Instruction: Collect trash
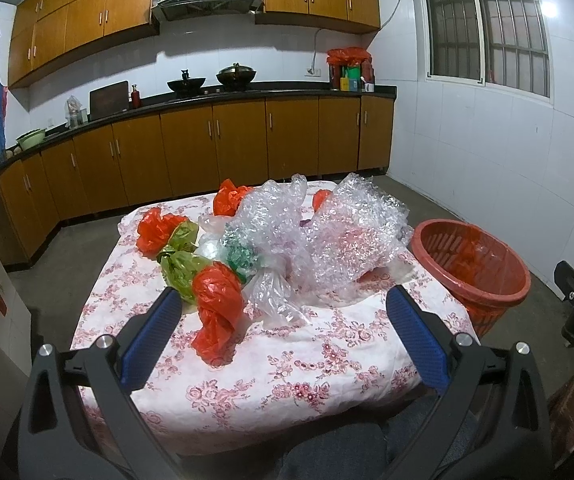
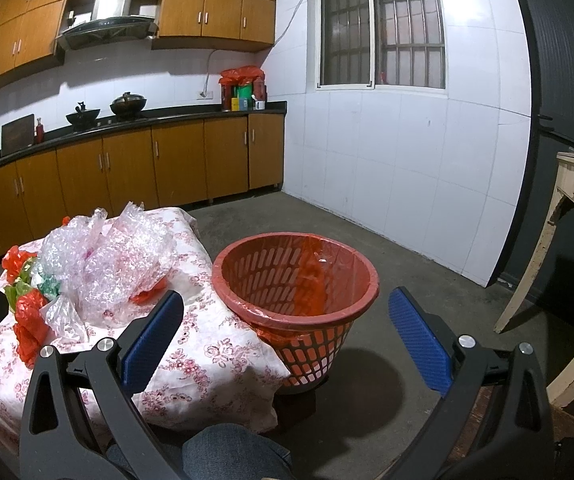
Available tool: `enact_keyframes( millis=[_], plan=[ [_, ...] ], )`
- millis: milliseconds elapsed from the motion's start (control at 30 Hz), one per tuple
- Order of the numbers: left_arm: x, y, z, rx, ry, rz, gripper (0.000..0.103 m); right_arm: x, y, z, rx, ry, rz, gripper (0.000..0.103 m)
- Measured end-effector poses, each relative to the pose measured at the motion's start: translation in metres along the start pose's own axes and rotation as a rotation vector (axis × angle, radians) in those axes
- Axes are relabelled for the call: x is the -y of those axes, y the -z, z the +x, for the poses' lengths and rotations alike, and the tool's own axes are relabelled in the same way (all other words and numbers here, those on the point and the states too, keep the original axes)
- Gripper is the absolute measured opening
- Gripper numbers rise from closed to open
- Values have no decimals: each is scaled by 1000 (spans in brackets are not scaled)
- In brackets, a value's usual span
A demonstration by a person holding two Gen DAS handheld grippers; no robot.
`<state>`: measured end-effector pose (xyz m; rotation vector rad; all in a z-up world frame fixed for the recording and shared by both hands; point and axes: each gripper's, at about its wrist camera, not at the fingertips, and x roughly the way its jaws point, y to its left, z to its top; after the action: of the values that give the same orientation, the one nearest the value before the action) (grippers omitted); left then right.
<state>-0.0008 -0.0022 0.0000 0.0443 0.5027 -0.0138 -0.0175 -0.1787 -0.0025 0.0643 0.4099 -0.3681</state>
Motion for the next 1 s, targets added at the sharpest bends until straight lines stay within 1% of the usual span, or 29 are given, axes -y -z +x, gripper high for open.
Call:
enact_keyframes(
  millis=[300, 433, 567, 767, 933, 1000],
  plan=[
    [2, 7, 0, -3, -9, -3, 99, 0, 0, 1, -1, 0, 2, 101],
    [-10, 7, 10, -13, -17, -18, 99, 0, 0, 4, -10, -10, 18, 101],
    [-34, 11, 17, -38, -65, -55, 99, -6, 0, 13, -22, -46, 17, 101],
    [-90, 23, 31, -84, -137, -148, 99, -21, -2, 25, -24, -127, -6, 100],
    [-116, 25, 38, -90, -180, -183, 99, -31, -6, 39, -42, -157, -5, 98],
    [-120, 24, 43, -94, -180, -186, 99, -37, -7, 46, -49, -168, -10, 98]
  ],
)
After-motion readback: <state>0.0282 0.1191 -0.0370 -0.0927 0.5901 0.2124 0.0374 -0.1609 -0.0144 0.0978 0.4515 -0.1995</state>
